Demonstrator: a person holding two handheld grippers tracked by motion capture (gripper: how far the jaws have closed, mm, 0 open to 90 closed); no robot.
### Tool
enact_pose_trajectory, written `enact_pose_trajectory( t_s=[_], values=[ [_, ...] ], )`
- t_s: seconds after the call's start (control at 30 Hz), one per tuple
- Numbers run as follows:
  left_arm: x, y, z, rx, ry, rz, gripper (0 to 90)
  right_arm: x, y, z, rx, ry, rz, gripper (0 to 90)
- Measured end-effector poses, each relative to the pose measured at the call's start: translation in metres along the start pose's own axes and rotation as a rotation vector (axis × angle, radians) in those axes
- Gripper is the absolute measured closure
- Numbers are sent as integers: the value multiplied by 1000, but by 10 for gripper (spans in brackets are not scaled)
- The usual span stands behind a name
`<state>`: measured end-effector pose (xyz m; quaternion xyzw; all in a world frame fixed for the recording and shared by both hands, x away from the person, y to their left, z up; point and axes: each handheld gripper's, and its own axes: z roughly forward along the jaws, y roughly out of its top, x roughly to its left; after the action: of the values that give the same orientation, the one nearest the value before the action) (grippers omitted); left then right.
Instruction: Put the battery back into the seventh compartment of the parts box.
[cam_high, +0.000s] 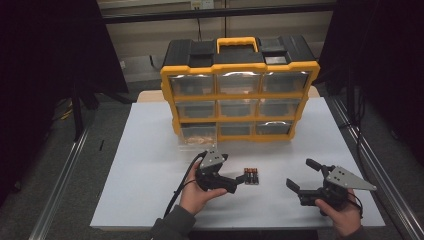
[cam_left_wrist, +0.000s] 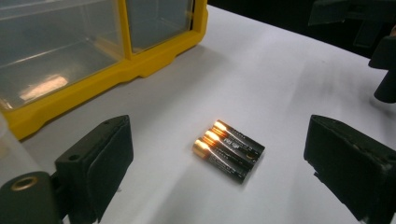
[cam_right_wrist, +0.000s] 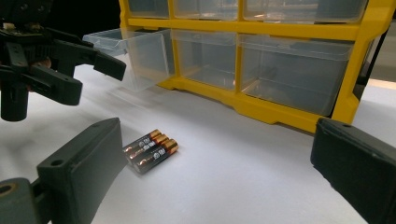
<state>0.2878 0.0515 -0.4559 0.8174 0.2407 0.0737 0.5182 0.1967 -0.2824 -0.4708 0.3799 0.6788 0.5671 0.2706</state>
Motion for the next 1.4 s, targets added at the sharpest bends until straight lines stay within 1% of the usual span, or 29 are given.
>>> enact_pose_trajectory(
  t_s=[0.03, 0.13, 0.2, 0.23, 0.27, 0.3, 0.33, 0.37, 0.43, 0.47, 0.5, 0.53, 0.57, 0.6, 0.63, 0.7, 0.73, 0.83, 0.9, 0.97, 1.0, 1.07, 1.13, 1.17, 1.2, 1.27, 1.33, 1.37, 1.4],
  values=[
    [-1, 0, 1, 6, 1, -5, 98, 0, 0, 0, -1, -1, 4, 25],
    [-3, 2, 5, 31, 5, 7, 118, 0, 0, 0, -4, -1, 1, 25],
    [-4, 3, 8, 42, -4, 2, 126, 0, 0, 0, -4, -1, 1, 25],
    [-3, 3, 10, 39, -25, -1, 138, 0, 0, 0, -3, -1, 0, 25],
    [-4, 4, 10, 65, -17, 0, 148, 0, 0, 0, -5, -3, 3, 25],
    [-4, 3, 12, 69, -15, 1, 148, 0, 0, 0, -5, -3, 3, 25],
    [-4, 3, 14, 77, -15, 5, 171, -1, 0, 0, -6, -5, 3, 25],
    [-4, 2, 16, 88, -41, -5, 182, -1, 0, 0, -6, -3, 5, 25],
    [-5, 2, 18, 90, -43, -13, 197, -1, 0, 0, -6, -3, 5, 25],
    [-5, 3, 18, 109, -25, -9, 211, -1, 0, 0, -6, -5, 5, 25],
    [-5, 2, 20, 107, -27, -11, 216, -1, 0, 0, -5, -4, 4, 25],
    [-5, 3, 20, 121, -17, -10, 216, -1, 0, 0, -4, -2, 4, 25],
    [-5, 3, 22, 114, -16, -12, 216, 0, 0, 0, -6, -2, 5, 25],
    [-6, 5, 23, 122, -12, 1, 216, -1, 0, 0, -6, -3, 4, 25],
    [-6, 5, 24, 114, -17, 0, 217, -1, 0, 0, -6, -4, 6, 25],
    [-7, 6, 28, 136, -26, -14, 224, 0, 0, -1, -3, -3, 13, 25],
    [-7, 6, 28, 136, -26, -14, 240, 0, 0, -1, -3, -3, 16, 25],
    [-9, 6, 31, 172, -9, -16, 278, 0, 0, -1, -2, -4, 17, 25],
    [-8, 6, 34, 177, 0, -9, 300, 0, 0, -1, -3, -2, 13, 25],
    [-8, 6, 35, 205, 14, -7, 315, -1, 0, 0, -6, -2, 6, 25],
    [-8, 5, 38, 205, 25, 0, 323, -1, 0, 0, -5, -2, 8, 25],
    [-8, 5, 39, 217, 17, -5, 326, -1, 0, 0, -5, -2, 8, 25],
    [-6, 4, 42, 228, 27, -4, 340, -1, 0, -1, -4, -1, 9, 25],
    [-6, 4, 42, 243, 29, -4, 349, -1, 0, -1, -4, -2, 9, 26],
    [-5, 3, 44, 240, 27, 4, 355, -1, 0, -1, -5, -2, 8, 26],
    [-5, 4, 45, 271, 36, 11, 370, -1, 1, -1, -7, 0, 12, 26],
    [-5, 2, 47, 267, 32, 8, 404, -1, 1, -1, -10, -4, 12, 26],
    [-5, 1, 48, 264, 35, -7, 404, -1, 1, -1, -10, -4, 12, 26],
    [-6, 2, 47, 289, 49, 5, 408, -1, 1, -2, -10, -4, 12, 27]
  ],
)
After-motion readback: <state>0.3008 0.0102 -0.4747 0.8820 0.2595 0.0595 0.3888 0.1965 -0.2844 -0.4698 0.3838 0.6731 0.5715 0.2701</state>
